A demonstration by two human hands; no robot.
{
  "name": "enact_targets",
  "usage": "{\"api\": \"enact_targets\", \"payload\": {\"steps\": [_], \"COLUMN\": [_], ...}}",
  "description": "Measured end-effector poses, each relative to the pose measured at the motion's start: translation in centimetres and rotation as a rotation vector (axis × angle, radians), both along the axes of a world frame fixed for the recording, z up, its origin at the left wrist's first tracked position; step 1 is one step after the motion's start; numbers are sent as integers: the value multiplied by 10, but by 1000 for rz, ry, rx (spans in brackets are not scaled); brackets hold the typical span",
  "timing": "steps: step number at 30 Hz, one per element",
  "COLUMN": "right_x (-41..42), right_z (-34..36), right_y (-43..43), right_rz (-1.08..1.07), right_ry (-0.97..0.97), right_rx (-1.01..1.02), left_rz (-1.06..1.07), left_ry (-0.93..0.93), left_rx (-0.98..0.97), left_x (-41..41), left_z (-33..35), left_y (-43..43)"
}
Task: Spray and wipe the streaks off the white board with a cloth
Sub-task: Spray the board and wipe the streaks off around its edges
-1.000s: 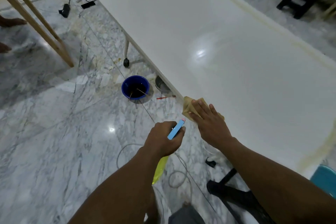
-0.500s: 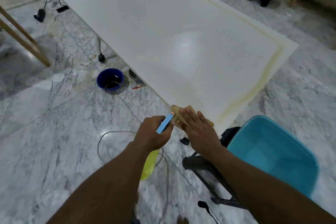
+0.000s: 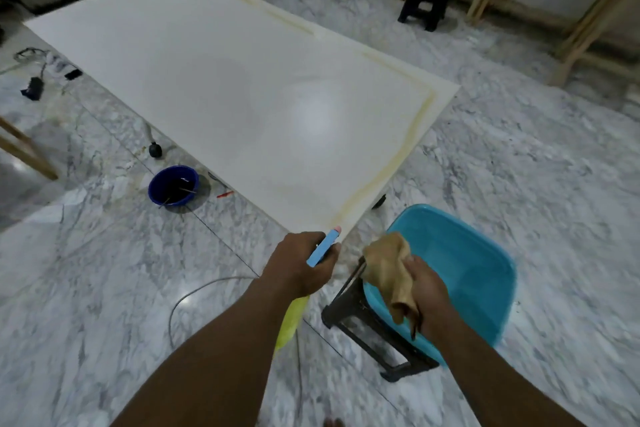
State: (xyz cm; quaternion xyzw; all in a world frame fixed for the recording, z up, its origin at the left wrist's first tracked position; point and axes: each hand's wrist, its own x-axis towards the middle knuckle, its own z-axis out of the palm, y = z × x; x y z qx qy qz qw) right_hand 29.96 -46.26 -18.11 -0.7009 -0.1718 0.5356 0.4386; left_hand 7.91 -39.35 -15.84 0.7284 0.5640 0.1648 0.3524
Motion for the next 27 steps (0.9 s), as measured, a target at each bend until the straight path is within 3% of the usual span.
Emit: {"api": "enact_targets", "payload": {"steps": [2, 7, 14, 27], "right_x": [10, -5, -46, -80], "right_z": [21, 67, 96, 114], "right_y": [8, 22, 59, 99], "right_rz": [-195, -297, -283, -500], "right_ry": [506, 789, 683, 640], "right_rx": [-16, 150, 180, 195], "left_rz": [-98, -373, -481, -712], "left_ry": [28, 184, 149, 172], "left_rx": [28, 85, 109, 129], "left_x": [6, 15, -11, -40], "left_z": [16, 58, 101, 122], "left_y": [8, 27, 73, 145]}}
